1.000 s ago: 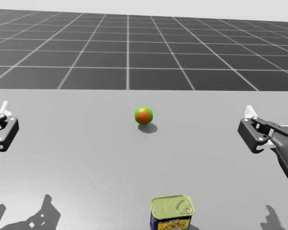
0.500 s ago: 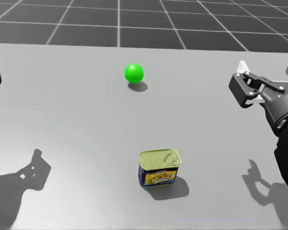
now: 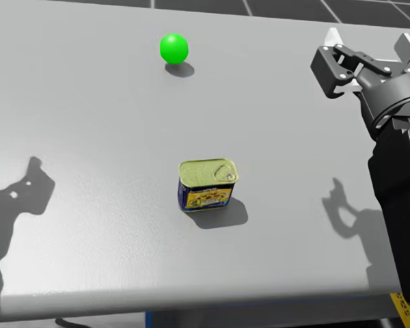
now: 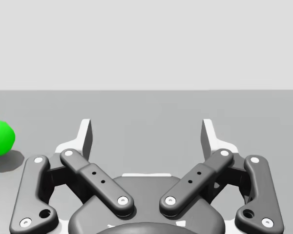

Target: Watch the red light. When it turns green, pick up the object.

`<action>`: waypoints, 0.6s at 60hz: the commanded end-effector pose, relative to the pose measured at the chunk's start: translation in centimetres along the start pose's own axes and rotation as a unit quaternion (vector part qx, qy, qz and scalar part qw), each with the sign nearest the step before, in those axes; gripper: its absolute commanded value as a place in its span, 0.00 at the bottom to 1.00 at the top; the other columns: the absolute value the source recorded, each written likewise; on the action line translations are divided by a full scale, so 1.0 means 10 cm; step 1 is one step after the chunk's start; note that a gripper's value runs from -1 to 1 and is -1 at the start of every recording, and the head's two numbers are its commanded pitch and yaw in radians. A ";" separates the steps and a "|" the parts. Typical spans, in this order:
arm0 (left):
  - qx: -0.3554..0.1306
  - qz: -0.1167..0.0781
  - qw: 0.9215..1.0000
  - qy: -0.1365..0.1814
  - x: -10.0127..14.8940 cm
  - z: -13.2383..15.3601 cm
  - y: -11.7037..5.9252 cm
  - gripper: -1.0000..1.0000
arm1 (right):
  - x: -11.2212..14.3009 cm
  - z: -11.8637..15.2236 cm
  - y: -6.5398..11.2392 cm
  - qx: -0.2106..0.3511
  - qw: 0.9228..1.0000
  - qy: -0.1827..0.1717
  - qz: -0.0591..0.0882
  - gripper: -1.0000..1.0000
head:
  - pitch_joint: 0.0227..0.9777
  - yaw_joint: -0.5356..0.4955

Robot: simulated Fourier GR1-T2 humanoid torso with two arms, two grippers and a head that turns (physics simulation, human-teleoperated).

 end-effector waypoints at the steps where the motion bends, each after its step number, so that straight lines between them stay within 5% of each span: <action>1: 0.000 0.000 1.000 0.002 0.00 0.01 -0.01 0.00 | 0.03 0.07 0.09 0.003 1.000 0.017 -0.003 0.00 | 0.88 0.36; 5: 0.000 0.000 1.000 0.005 -0.02 0.01 -0.03 0.00 | 0.04 0.16 0.15 -0.006 1.000 0.023 0.019 0.00 | 0.88 0.37; 18: -0.004 -0.001 1.000 0.007 -0.01 0.04 -0.06 0.00 | 0.13 0.60 0.36 0.016 0.999 0.006 0.036 0.00 | 0.89 0.36; 24: -0.005 -0.001 1.000 0.008 -0.02 0.04 -0.06 0.00 | 0.18 0.87 0.44 0.044 0.999 0.013 0.022 0.00 | 0.89 0.36; 26: -0.005 -0.001 1.000 0.008 -0.02 0.04 -0.06 0.00 | 0.19 0.98 0.49 0.045 0.999 0.013 0.001 0.00 | 0.89 0.36; 36: -0.008 -0.002 1.000 0.010 -0.04 0.02 -0.06 0.00 | 0.14 1.34 0.60 0.082 0.996 0.035 -0.023 0.00 | 0.89 0.37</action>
